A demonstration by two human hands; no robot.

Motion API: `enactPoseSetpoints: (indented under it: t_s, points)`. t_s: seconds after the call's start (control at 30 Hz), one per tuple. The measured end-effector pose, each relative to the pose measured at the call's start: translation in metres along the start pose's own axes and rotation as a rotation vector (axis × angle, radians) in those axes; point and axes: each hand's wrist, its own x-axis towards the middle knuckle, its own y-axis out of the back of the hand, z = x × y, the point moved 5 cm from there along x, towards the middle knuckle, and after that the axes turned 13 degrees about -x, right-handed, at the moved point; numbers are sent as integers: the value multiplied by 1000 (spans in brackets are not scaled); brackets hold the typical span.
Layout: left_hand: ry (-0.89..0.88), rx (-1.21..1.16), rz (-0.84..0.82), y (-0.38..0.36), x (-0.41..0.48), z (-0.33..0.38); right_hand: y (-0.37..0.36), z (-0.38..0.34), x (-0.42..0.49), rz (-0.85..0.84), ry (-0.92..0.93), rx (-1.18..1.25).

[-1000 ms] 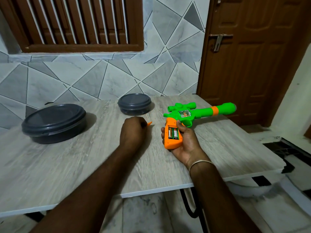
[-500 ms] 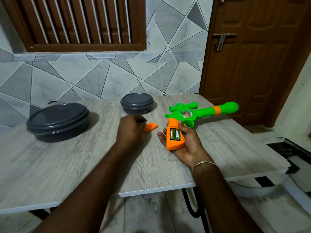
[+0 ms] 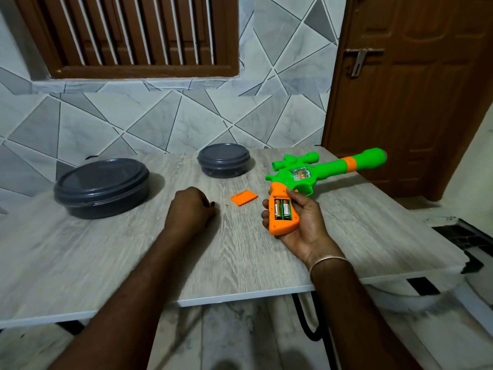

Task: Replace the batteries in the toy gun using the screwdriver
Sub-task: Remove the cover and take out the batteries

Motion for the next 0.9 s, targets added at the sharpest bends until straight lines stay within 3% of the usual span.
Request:
enactPoseSetpoints:
  t_s: [0.2,0.27,0.4,0.5,0.63,0.9]
  points:
    - [13,-25,13,6,0,5,-1,3,-1,-5,8,-17]
    - [-29,-262,34,9,-6,11,-1,3,-1,8,23,-31]
    - [-74,-974,-15,12,-28,45,-1,2,0,14,49,-13]
    - [-166,-1222,-157,2,-41,73,-1,1,-1,28,73,-51]
    - [-298,-1217,-231,-20,-50,90,-3,2,-1,59,95,-136]
    - [-452,-1049,-166,-39,-56,91,-2,1,3,64,119,-70]
